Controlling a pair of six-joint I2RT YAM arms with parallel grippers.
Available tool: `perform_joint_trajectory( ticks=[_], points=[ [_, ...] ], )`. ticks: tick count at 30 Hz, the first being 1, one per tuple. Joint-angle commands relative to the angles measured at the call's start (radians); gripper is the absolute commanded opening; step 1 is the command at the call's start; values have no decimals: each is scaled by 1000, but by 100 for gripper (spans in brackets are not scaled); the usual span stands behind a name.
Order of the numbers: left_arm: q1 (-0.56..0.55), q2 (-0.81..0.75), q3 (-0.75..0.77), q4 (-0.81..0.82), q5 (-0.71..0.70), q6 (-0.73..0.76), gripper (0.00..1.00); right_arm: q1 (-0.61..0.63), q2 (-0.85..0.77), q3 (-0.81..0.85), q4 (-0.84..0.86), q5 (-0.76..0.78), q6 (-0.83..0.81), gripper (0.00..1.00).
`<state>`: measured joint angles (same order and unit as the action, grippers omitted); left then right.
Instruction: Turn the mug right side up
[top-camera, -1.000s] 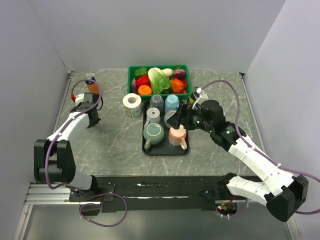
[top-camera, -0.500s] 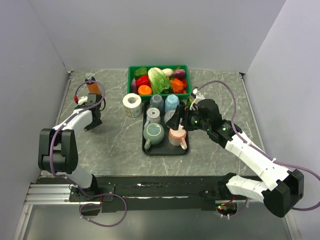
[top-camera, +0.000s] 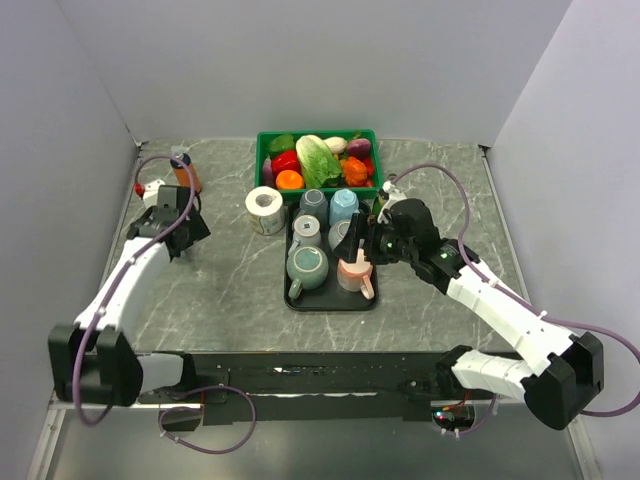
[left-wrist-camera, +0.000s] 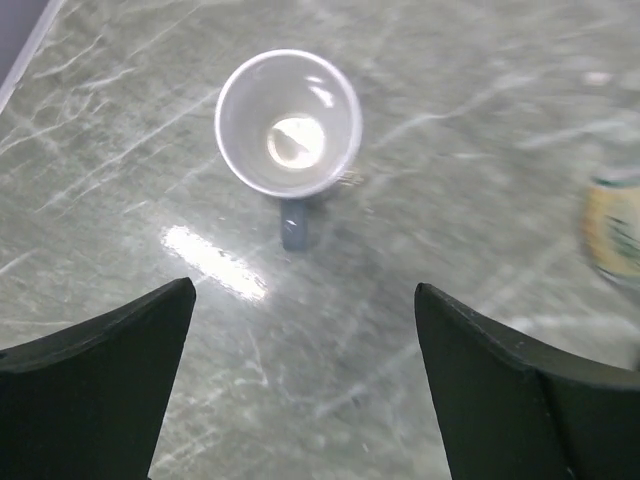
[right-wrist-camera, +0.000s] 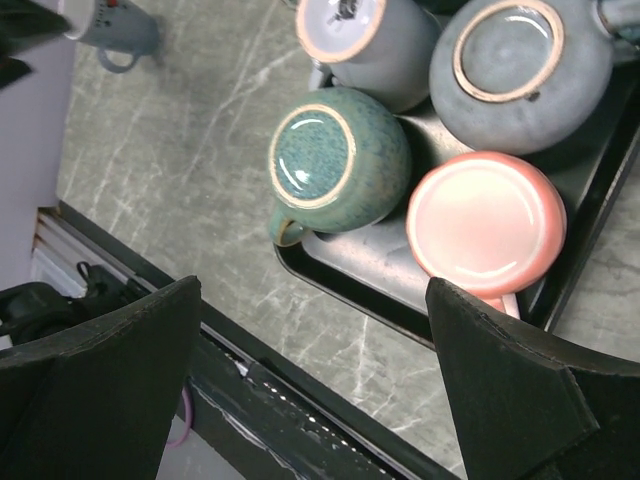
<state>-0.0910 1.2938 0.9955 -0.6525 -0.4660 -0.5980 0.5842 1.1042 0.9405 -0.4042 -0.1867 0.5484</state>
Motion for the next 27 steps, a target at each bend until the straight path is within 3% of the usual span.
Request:
perform_joint_trajectory(
  ticks=[1, 10, 13, 18, 21, 27],
  points=[
    [-10, -149, 8, -18, 136, 49, 96, 5, 25, 23, -5, 35, -1, 100],
    [-10, -373, -35, 188, 506, 93, 96, 218, 175, 89, -11, 231, 105, 100],
    [-9, -418, -44, 221, 590, 73, 96, 308, 259, 142, -59, 392, 201, 100],
    [-10, -475, -49, 215, 652, 67, 96, 391, 402, 268, -129, 570, 349, 100],
    [-9, -513, -51, 179, 644, 81, 96, 427, 514, 384, -255, 641, 464, 100],
    [-9, -599, -66, 126, 615, 98, 96, 453, 655, 509, -373, 650, 562, 100]
  ],
)
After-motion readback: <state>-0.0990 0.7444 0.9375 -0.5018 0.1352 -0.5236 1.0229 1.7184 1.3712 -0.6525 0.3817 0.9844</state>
